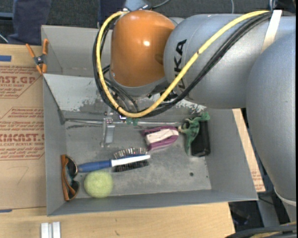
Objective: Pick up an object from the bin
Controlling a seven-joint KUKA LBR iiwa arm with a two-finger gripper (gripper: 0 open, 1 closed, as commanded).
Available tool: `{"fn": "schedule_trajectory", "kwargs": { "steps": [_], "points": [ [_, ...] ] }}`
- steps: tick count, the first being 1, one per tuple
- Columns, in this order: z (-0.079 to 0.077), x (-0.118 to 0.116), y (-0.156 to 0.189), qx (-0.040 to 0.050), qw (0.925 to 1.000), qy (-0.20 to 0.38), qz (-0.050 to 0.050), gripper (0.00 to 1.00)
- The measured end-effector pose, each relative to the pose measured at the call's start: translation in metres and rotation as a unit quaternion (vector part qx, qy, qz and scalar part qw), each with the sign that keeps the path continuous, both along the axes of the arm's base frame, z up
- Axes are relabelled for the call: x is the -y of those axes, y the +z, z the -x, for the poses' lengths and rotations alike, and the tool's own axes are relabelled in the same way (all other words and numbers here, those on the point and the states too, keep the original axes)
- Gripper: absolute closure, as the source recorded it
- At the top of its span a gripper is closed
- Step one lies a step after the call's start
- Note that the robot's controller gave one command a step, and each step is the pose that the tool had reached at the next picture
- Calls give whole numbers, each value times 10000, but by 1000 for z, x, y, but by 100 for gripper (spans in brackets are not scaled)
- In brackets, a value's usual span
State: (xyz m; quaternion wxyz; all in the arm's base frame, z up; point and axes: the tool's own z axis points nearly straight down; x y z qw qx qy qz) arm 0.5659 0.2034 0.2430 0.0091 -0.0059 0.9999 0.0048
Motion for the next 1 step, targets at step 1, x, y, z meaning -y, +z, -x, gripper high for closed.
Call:
{"fn": "schedule_trajectory", "kwargs": {
  "steps": [1],
  "points": [
    [-15,-19,4,-13,9920,1265,17,0]
  ]
}}
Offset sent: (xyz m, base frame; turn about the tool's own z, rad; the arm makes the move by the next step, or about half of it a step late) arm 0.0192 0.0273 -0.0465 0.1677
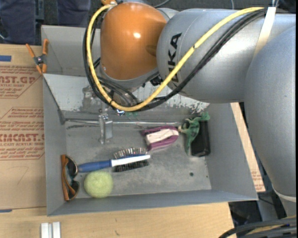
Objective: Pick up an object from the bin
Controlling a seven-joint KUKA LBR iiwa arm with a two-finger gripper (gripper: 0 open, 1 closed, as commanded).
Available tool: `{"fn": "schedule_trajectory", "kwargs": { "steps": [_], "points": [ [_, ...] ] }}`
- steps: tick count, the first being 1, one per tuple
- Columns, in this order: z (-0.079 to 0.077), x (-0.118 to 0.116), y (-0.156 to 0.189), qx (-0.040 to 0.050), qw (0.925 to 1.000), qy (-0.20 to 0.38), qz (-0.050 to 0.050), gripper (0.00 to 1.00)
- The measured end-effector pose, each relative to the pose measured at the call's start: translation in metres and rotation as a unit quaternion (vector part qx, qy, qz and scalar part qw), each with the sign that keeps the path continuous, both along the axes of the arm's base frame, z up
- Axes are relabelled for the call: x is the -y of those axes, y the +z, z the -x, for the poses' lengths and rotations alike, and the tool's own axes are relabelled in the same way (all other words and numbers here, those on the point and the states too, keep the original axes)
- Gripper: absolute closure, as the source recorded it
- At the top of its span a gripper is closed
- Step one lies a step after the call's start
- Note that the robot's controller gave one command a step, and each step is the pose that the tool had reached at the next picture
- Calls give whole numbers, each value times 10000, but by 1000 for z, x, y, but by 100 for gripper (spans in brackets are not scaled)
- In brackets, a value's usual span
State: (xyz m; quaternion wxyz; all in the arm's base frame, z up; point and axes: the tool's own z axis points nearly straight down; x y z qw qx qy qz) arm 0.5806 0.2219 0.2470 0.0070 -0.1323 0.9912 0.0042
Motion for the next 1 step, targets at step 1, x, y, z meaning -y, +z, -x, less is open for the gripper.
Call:
{"fn": "schedule_trajectory", "kwargs": {
  "steps": [1],
  "points": [
    [-3,-5,-31,8,9932,-1165,-27,0]
  ]
}}
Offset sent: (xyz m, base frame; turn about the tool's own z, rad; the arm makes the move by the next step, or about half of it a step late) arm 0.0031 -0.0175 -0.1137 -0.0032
